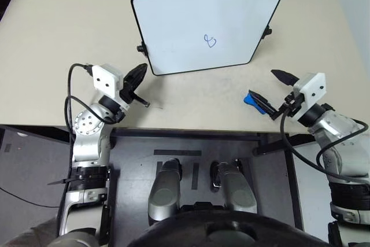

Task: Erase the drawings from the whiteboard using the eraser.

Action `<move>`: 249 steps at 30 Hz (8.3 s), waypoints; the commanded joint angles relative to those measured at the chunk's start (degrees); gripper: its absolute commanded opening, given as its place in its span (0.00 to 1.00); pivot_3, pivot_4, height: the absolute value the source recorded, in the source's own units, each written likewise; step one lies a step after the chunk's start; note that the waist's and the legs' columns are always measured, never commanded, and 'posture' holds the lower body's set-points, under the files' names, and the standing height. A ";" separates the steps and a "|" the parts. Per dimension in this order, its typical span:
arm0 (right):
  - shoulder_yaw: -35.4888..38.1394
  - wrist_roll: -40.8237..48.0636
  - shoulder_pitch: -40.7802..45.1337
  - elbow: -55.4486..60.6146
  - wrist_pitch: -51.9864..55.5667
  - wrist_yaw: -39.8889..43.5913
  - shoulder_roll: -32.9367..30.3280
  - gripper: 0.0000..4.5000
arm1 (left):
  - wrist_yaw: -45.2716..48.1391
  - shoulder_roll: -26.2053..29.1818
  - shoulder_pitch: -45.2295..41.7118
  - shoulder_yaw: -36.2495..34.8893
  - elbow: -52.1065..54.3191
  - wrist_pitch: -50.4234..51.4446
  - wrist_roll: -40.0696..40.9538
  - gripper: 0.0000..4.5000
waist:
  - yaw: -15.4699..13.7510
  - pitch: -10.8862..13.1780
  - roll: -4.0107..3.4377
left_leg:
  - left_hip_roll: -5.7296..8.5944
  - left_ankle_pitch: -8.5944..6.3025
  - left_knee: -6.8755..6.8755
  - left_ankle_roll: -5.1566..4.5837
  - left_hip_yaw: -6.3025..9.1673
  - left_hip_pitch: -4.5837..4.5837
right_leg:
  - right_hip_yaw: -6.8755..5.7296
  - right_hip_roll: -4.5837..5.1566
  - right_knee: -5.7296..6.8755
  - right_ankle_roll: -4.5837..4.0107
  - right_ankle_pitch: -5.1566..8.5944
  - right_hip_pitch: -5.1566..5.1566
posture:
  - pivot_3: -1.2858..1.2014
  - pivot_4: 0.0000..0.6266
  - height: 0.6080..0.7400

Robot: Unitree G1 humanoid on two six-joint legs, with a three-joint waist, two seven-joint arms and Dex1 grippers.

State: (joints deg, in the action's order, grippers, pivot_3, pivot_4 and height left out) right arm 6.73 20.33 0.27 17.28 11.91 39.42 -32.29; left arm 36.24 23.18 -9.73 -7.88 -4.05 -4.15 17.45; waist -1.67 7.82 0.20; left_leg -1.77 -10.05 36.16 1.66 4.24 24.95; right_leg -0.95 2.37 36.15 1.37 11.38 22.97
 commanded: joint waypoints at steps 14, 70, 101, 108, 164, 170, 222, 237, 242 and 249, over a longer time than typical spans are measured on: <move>3.68 3.04 -2.05 5.68 1.67 -1.14 0.08 1.00 | 0.56 -1.12 -1.69 1.28 2.87 0.27 0.50 0.00 | 0.05 0.00 0.00 | 0.01 -0.02 0.00 0.01 0.00 0.01 | 0.05 -0.02 -0.02 0.22 0.14 0.00 | 0.52 0.24 1.00; -6.82 -6.30 -3.81 0.94 7.65 0.50 -3.53 1.00 | 1.26 -3.50 3.62 4.07 10.92 4.24 2.76 0.00 | 0.02 -0.04 0.07 | -0.03 -0.18 0.02 0.04 0.08 -0.04 | 1.73 -1.13 0.24 0.25 0.49 0.09 | 0.52 0.24 1.00; -5.65 -8.40 -2.17 1.95 11.15 -1.80 -2.86 0.01 | 1.01 -3.56 3.85 4.24 10.95 4.17 2.66 0.00 | 0.09 -0.11 0.17 | -0.03 -0.15 0.03 0.07 0.02 -0.20 | 1.88 -1.14 0.46 0.23 0.50 0.09 | 0.52 0.24 1.00; -5.75 -10.16 -1.99 1.16 10.13 -2.84 -2.90 0.18 | 0.92 -3.57 3.99 4.30 11.03 4.17 2.57 0.00 | 0.07 -0.11 0.17 | -0.02 -0.15 0.03 0.07 -0.01 -0.23 | 1.96 -1.15 0.47 0.24 0.51 0.09 | 0.52 0.24 1.00; -26.64 -49.41 42.65 -50.76 -55.24 -23.65 6.69 0.01 | 0.32 -4.07 3.22 4.39 9.95 3.34 1.89 0.00 | 0.66 -0.12 0.20 | -0.07 -0.46 0.01 0.02 -0.04 0.01 | 2.52 -1.20 0.79 -0.71 0.02 0.84 | 0.52 0.24 1.00; -26.87 -56.94 47.71 -58.02 -58.36 -38.14 6.85 0.01 | -0.22 -3.80 3.95 3.99 11.07 3.48 1.91 0.00 | 0.76 -0.11 0.19 | -0.07 -0.46 0.03 0.03 -0.02 -0.01 | 2.52 -1.19 0.80 -0.87 -0.16 0.95 | 0.52 0.24 1.00; -16.43 -21.35 13.35 -18.88 -30.74 -12.86 -10.42 0.01 | 0.89 -3.22 4.71 4.60 11.80 4.16 2.41 0.00 | 0.11 -0.13 0.22 | -0.06 -0.86 0.12 0.10 -0.20 0.47 | 2.64 -1.19 0.53 -0.56 0.14 1.15 | 0.52 0.24 1.00; -8.44 -18.14 -4.22 -1.96 -13.47 -4.23 -14.24 0.34 | 3.60 -3.31 0.57 5.68 7.64 4.24 2.40 0.00 | 0.77 -0.14 0.32 | -0.05 -0.96 0.44 -0.07 -0.16 -0.03 | 2.67 -1.28 0.70 0.03 0.74 0.59 | 0.52 0.24 1.00; -7.00 -18.06 -3.78 0.47 -12.25 -3.38 -13.70 0.73 | 4.07 -2.75 -0.33 5.14 6.89 4.51 2.65 0.00 | 0.66 -0.14 0.32 | -0.03 -0.96 0.66 -0.11 -0.09 -0.03 | 2.68 -1.29 0.71 0.08 0.70 0.45 | 0.52 0.24 1.00; -2.89 -15.58 -3.42 2.85 -10.81 -5.04 -10.07 0.96 | 3.85 -3.29 -2.98 5.85 4.05 3.73 1.71 0.00 | 0.53 -0.14 0.32 | -0.02 -0.98 0.80 -0.14 -0.06 -0.03 | 2.68 -1.32 0.77 -0.01 0.63 0.41 | 0.52 0.24 1.00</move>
State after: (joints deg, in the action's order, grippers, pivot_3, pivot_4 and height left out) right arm 1.98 3.78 -3.18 18.17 0.72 35.21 -42.81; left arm 39.87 20.04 -11.98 -1.97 -0.11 0.49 19.43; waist -1.13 7.68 0.52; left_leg -1.79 -11.04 36.97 1.51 4.18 24.92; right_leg 1.73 1.06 36.92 1.34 12.00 23.38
